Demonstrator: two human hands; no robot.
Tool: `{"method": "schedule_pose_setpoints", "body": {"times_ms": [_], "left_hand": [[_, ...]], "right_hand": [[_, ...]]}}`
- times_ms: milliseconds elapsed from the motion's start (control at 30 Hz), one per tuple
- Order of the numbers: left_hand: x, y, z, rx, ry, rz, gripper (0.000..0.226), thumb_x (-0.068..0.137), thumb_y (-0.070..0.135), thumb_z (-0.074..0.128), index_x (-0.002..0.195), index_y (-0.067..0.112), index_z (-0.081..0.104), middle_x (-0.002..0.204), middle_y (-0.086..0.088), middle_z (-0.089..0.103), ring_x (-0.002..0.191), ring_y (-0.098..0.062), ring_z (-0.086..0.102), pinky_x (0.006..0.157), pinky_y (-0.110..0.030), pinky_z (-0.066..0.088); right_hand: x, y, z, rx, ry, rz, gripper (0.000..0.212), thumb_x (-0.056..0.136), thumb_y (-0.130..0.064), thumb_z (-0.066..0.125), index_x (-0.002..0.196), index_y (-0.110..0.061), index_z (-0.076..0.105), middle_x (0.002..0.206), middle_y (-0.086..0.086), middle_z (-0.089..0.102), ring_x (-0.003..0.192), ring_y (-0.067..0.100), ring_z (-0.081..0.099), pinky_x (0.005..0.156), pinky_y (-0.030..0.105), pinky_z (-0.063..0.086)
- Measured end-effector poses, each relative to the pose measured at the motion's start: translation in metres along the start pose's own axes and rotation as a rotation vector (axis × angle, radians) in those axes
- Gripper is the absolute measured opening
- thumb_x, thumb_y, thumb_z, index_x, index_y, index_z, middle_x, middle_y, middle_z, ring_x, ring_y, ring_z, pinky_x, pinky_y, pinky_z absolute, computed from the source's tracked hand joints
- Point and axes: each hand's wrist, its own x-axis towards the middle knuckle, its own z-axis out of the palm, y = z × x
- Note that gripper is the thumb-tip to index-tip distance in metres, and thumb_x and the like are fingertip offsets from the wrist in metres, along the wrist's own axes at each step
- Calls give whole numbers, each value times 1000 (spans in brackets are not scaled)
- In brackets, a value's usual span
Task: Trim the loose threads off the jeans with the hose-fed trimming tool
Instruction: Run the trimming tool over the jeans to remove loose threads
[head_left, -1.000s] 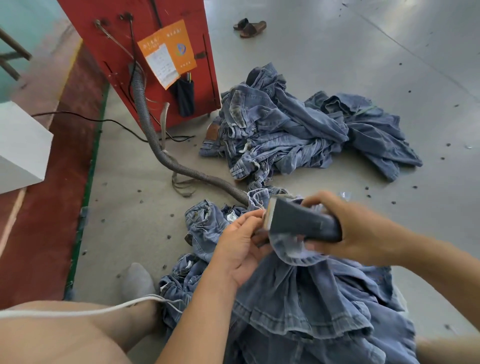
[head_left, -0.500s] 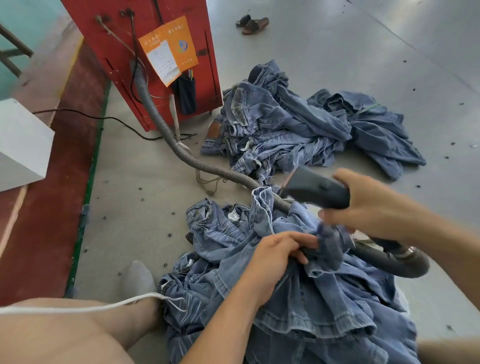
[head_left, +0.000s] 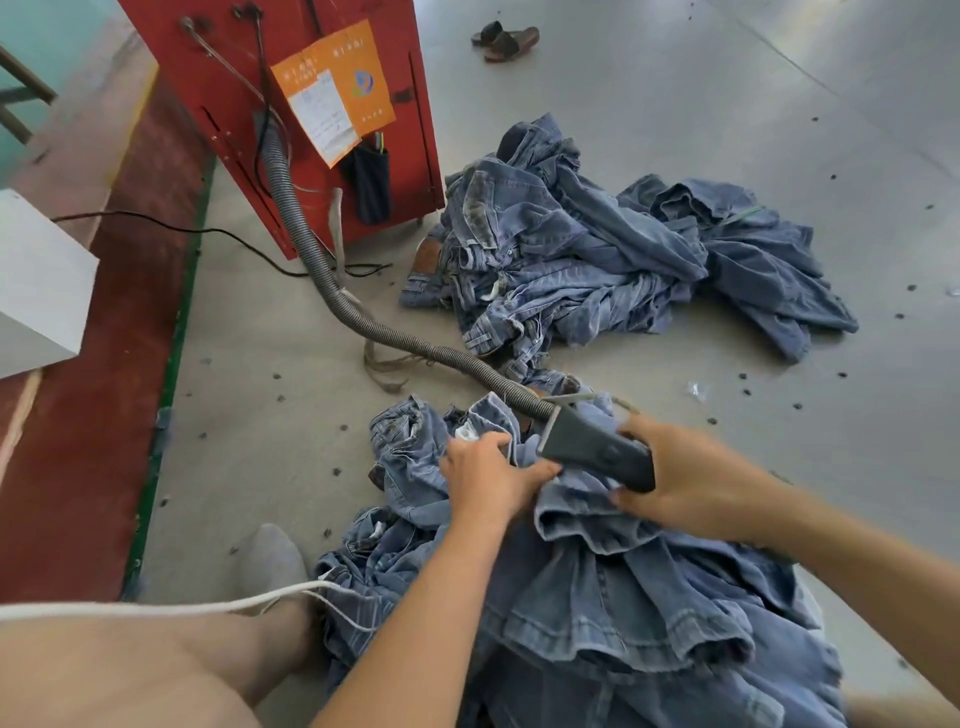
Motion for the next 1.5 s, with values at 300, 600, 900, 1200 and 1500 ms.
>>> {"method": "schedule_pose_setpoints", "body": {"times_ms": [300,600,900,1200,1500], "left_hand": [[40,-6,-12,-1084,-357,-502,15,95,-10,58,109,-8,61,99,-25,68,88,-39,71,86,-56,55],[-23,3,-6,-1554,-453,-228,40,76,-14,68,117,-10,65,101,-23,72,89,-32,72,86,-41,62],[-44,8,12,-1552,-447,-114,56,84,-30,54,137,-11,49,126,-31,64,113,-40,64,108,-53,49],[-42,6,10,-1558,-456,-93,50,81,-30,55,127,-9,59,115,-24,71,106,-34,69,98,-42,57],[-44,5,6,-1380,-550,38,54,70,-30,60,118,-4,66,107,-21,72,103,-33,68,96,-41,57]], "right_hand": [[-24,-9,-4,-124,-342,-129,49,80,-45,71,116,-54,39,86,-13,64,77,3,62,63,21,48],[-27,-12,-78,111,167,-21,53,69,-73,69,105,-52,37,79,-26,70,53,4,66,45,23,48],[-18,-21,-52,-219,31,-38,32,87,-55,73,84,-31,52,72,-12,61,62,-1,54,54,18,35],[-7,-10,-77,220,-7,81,23,88,-44,79,85,-25,65,68,7,72,47,20,64,48,32,55],[12,-24,-58,90,66,74,27,91,-42,77,85,-20,63,59,-3,68,42,10,62,45,24,47]]}}
